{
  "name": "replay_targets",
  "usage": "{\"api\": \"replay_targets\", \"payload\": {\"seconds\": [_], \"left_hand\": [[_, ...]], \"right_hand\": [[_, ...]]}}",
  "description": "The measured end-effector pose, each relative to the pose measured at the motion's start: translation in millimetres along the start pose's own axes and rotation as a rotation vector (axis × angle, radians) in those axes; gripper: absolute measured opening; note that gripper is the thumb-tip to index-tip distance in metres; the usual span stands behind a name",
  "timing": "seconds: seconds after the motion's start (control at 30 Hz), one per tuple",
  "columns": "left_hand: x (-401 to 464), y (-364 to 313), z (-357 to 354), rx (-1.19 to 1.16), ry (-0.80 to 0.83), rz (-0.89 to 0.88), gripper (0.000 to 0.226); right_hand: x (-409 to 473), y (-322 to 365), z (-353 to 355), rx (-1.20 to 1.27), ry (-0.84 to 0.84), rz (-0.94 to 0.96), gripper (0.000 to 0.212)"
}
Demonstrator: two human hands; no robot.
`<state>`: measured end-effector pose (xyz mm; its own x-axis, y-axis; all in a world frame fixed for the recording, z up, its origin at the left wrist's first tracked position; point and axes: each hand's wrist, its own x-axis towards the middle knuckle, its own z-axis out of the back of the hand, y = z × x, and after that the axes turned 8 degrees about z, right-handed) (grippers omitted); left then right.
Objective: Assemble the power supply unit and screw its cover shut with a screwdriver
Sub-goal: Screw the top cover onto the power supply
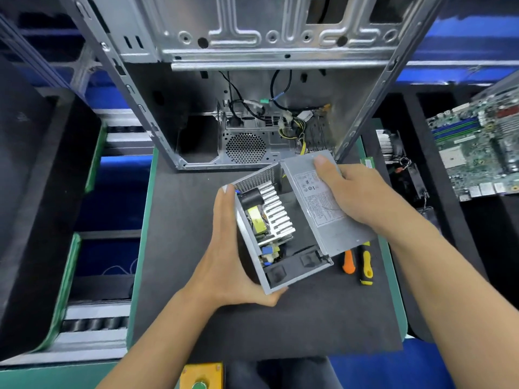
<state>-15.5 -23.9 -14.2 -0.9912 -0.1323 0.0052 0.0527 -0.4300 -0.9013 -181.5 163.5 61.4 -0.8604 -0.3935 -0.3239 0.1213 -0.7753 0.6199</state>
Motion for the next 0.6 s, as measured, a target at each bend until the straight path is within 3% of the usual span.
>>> {"api": "replay_targets", "payload": {"seconds": [0.23,0.37,0.6], "left_hand": [[1.9,-6.1,-1.5,0.026,0.009,0.009,0.152],[5.3,-5.8,-3.9,0.030,0.008,0.034,0.151],[9.4,-3.5,-1.6,0.030,-0.001,0.011,0.151]], "right_hand": [[-5.0,-4.0,10.2,-0.099,-0.044,0.099,0.068],[-1.1,-7.6,12.9,-0.116,0.018,0.086,0.069],[-3.8,-13.2,4.6,0.300,0.092,0.097,0.067]]}}
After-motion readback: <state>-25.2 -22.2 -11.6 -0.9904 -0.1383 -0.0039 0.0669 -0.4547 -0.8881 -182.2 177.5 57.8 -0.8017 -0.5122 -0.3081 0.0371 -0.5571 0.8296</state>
